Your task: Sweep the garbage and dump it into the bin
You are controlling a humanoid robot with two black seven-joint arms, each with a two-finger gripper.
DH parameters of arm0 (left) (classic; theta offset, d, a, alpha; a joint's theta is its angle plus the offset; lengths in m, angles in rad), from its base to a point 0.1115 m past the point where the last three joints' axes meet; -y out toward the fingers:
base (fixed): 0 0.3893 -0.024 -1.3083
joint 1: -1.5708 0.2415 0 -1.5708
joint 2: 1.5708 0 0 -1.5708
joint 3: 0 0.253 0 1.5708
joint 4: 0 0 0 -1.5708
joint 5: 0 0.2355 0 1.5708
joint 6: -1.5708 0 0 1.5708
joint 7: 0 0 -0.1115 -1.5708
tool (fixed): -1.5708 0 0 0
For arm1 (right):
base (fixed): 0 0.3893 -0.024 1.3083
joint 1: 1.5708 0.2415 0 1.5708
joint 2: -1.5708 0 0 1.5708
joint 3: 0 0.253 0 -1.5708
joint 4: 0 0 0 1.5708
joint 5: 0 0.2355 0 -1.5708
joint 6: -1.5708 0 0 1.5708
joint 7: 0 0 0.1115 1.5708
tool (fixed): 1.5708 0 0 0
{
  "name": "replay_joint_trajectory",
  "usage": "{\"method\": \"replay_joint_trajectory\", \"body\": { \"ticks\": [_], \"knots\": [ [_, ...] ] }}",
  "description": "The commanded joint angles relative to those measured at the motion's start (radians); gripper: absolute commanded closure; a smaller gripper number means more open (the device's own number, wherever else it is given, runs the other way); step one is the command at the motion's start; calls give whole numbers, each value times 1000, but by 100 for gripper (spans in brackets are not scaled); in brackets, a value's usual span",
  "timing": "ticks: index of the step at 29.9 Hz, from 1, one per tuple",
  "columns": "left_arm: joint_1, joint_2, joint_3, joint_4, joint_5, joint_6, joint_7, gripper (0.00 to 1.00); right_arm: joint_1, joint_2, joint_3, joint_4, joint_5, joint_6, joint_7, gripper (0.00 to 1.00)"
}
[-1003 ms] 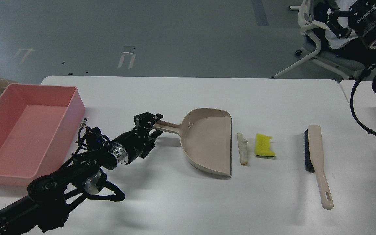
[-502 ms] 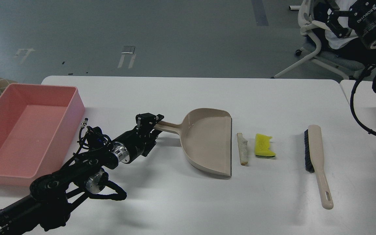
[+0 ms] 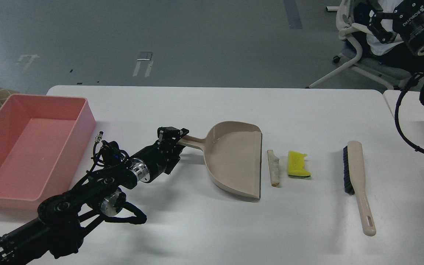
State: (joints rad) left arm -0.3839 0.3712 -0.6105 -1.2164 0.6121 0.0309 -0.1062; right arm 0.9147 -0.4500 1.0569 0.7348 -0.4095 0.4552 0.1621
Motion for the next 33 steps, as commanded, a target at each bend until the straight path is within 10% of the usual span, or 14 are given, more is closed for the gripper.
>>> {"method": "replay_joint_trajectory", "body": {
  "ticks": [1,33],
  "knots": [
    [0,0,1,1,0,0,-1,66,1,-1,0,0,0,0,1,0],
    [-10,-3,11,-12,5,-6,-47,85,1,-3,2,2,0,-1,1,0]
  ]
}}
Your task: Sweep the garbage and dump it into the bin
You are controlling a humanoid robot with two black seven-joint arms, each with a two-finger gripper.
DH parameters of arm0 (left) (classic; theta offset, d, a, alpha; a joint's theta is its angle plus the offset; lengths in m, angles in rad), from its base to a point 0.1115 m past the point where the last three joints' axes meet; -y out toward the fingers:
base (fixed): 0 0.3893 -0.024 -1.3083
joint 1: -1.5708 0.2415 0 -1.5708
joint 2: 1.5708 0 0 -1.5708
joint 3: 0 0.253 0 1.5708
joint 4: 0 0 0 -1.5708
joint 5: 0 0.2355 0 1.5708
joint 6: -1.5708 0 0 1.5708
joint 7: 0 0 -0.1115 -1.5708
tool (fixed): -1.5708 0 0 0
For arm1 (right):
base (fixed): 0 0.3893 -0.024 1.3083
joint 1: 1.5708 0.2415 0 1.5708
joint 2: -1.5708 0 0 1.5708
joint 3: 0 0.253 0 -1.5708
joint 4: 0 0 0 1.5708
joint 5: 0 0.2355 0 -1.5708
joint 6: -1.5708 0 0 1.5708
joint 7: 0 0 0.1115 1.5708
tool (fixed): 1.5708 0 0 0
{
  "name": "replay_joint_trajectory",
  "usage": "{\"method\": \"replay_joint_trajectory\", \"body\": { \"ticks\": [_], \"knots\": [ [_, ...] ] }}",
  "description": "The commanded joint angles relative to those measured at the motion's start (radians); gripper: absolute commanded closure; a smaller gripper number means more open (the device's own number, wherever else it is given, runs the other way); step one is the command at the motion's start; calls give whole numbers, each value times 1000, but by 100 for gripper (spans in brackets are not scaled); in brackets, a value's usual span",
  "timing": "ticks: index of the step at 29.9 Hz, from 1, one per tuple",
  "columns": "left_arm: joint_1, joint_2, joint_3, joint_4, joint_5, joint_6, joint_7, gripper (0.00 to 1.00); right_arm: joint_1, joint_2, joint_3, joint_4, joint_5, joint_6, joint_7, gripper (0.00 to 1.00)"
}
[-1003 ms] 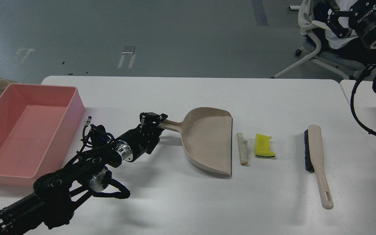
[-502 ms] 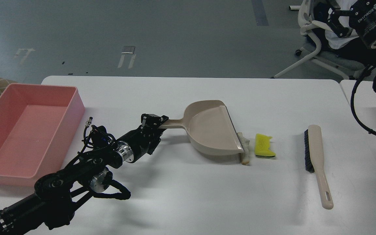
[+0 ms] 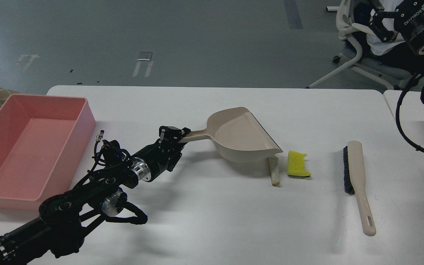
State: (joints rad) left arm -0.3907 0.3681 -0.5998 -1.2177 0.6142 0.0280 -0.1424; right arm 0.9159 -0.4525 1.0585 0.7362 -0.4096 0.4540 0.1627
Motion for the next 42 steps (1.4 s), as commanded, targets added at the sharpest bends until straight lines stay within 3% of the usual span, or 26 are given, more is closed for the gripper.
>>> {"method": "replay_joint_trajectory", "body": {
  "ticks": [1,9,13,19,24,28,33,42],
  "knots": [
    [-7,2,0,-11,7,-5,-14,85,0,-2,0,0,0,0,0,0],
    [-40,22,0,-13,56,-36,-59,85,0,-8,0,0,0,0,1,0],
    [-46,52,0,-26,71,-85,-111,86,0,-9,-6,-1,-6,-1,-2,0],
    [-45,97,0,-62,146,-131,-129,87,-2,-40,-23,0,-20,-29,-5,0],
    [-43,118,0,-62,255,-158,-134,87,12,-109,-139,6,-34,-31,-3,0],
    [-43,144,2,-62,300,-183,-180,87,31,-150,-230,14,-40,-31,1,0],
    [-30,195,2,-62,380,-195,-247,87,75,-179,-295,14,-165,-34,0,0],
    [-14,233,3,-60,391,-195,-279,87,81,-199,-311,19,-367,-51,-40,0]
  ]
}}
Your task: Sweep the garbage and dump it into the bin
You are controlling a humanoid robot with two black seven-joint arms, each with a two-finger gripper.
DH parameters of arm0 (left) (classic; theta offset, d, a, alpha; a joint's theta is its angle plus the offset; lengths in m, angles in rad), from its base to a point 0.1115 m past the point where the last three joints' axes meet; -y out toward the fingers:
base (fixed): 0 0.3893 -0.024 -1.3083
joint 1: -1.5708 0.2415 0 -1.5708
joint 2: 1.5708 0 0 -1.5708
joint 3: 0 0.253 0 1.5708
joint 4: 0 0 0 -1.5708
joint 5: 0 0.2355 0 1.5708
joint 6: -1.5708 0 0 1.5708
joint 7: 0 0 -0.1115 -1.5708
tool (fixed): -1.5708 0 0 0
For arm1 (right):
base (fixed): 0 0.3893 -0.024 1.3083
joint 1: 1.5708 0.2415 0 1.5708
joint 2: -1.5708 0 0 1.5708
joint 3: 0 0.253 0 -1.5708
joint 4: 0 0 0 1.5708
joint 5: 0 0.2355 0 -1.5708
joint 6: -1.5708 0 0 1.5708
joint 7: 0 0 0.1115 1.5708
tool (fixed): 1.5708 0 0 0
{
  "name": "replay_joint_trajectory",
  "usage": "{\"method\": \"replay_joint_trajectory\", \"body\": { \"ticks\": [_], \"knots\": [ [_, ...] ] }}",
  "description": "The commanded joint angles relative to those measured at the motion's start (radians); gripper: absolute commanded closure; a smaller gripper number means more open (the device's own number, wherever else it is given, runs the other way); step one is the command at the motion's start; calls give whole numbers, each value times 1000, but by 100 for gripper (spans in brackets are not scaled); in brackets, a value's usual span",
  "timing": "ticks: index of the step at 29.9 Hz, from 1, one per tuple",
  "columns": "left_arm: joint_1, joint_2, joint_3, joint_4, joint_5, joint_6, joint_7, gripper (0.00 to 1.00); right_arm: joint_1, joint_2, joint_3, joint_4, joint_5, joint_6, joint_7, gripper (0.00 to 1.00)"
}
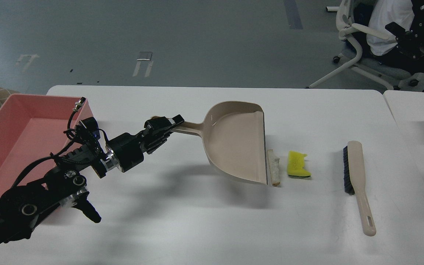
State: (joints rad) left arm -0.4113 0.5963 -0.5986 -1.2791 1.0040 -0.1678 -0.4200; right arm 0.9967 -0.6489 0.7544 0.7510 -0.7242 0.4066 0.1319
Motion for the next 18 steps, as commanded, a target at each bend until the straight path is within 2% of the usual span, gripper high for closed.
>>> {"method": "replay_joint_trajectory", "body": {
  "ticks": [1,10,16,18],
  "knots": [
    [15,5,2,1,2,1,-2,87,2,-11,-19,13,-84,-3,-8,0],
    [55,-10,0,15,16,7,-3,87,5,-147,-75,204,-383,1,5,0],
    [66,-13,0,12,18,10,-3,87,-9,-276,-78,277,-386,21,6,0],
    [69,-16,0,11,18,11,-2,87,-12,-284,-98,271,-397,79,6,0]
  ]
}}
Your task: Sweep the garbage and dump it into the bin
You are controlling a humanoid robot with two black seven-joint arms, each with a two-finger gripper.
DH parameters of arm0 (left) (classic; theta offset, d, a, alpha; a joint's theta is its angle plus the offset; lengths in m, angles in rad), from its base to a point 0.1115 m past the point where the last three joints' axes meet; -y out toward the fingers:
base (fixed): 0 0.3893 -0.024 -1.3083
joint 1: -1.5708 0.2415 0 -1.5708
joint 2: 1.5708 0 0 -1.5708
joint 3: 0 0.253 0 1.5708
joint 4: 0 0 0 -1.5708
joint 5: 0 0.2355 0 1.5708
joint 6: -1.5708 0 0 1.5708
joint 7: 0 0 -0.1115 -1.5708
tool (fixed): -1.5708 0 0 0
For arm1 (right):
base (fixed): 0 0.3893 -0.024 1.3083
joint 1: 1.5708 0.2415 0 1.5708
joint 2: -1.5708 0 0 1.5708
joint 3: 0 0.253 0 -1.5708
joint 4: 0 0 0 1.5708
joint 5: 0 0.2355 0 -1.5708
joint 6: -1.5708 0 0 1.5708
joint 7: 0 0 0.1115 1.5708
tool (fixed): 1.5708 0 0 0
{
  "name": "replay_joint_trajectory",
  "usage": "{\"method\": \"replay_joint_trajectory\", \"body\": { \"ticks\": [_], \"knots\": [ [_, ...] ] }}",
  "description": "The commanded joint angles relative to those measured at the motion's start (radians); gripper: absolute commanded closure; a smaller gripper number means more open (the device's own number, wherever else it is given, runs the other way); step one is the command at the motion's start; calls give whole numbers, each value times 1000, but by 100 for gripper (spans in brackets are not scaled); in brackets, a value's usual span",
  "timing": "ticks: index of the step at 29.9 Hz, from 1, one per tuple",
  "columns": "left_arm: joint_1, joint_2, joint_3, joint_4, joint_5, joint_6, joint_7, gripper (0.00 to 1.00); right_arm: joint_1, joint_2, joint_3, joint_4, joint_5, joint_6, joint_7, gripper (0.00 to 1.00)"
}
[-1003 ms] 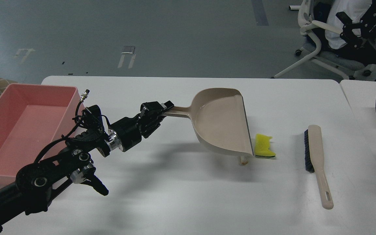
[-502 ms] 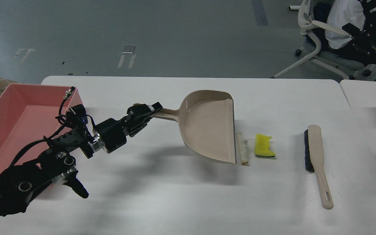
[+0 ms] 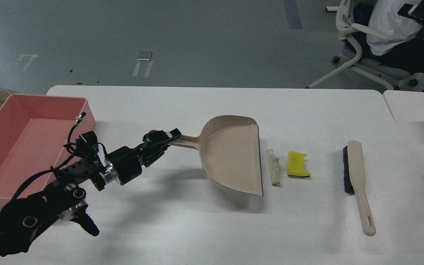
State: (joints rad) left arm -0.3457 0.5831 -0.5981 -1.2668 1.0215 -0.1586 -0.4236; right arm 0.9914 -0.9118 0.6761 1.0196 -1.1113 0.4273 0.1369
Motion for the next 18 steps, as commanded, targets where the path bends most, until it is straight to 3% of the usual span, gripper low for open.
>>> {"method": "replay_joint_trajectory", "body": {
  "ticks": [1,7,14,18],
  "knots": [
    [7,-3,0,-2,0,4,2,87,-4,-22,-33,10,-13,61,1,0],
    [24,-3,-5,-3,6,13,0,87,-5,-42,-85,126,-16,61,-3,0],
    [27,-45,-5,-13,6,21,2,87,-86,-154,-161,293,-15,61,-37,0],
    [27,-48,-6,-13,6,24,2,87,-141,-280,-182,453,-12,61,-170,1]
  ]
}}
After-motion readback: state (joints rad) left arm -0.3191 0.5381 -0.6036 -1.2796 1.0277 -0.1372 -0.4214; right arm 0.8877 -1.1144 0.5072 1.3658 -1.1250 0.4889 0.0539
